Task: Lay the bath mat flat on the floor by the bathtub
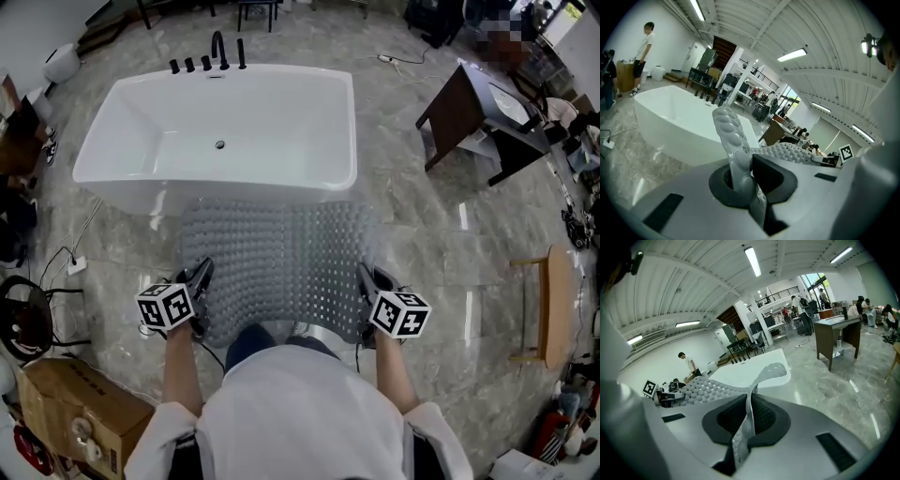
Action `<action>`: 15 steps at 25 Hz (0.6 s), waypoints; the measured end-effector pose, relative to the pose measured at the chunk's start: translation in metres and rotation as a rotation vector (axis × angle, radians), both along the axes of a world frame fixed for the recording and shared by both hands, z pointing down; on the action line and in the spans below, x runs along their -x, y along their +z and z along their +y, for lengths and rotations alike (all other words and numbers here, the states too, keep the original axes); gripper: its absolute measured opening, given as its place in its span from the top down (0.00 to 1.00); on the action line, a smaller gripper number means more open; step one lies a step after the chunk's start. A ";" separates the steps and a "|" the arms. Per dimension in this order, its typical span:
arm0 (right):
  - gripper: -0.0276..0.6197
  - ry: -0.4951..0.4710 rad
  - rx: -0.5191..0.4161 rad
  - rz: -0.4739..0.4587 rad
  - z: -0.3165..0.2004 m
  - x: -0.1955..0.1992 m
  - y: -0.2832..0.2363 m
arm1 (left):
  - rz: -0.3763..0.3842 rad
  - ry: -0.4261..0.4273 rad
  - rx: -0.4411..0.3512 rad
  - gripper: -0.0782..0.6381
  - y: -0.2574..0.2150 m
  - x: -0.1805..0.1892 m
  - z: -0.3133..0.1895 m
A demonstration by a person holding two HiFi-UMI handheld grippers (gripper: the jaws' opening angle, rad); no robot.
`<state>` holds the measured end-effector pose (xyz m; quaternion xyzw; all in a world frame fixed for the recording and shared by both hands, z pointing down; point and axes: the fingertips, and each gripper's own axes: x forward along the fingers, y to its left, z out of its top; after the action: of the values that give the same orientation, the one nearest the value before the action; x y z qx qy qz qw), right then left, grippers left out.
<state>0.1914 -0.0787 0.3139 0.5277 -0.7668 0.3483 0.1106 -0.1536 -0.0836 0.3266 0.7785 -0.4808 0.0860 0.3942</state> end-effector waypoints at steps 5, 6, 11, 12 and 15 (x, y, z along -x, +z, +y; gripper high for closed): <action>0.90 -0.002 0.014 0.000 -0.015 0.003 0.009 | 0.003 -0.012 0.008 0.83 0.006 0.005 -0.009; 0.90 0.003 0.016 0.001 -0.017 0.004 0.010 | 0.002 -0.011 0.012 0.83 0.008 0.006 -0.010; 0.89 0.046 0.020 0.011 -0.021 0.008 0.014 | -0.006 0.017 0.022 0.83 0.011 0.011 -0.023; 0.90 0.056 0.021 0.010 -0.023 0.011 0.015 | -0.005 0.025 0.023 0.83 0.012 0.013 -0.027; 0.89 0.078 0.025 0.010 -0.028 0.018 0.019 | -0.006 0.039 0.029 0.83 0.014 0.021 -0.035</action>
<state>0.1735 -0.1065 0.3328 0.5575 -0.7408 0.3590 0.1074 -0.1744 -0.1183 0.3410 0.7817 -0.4654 0.1030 0.4022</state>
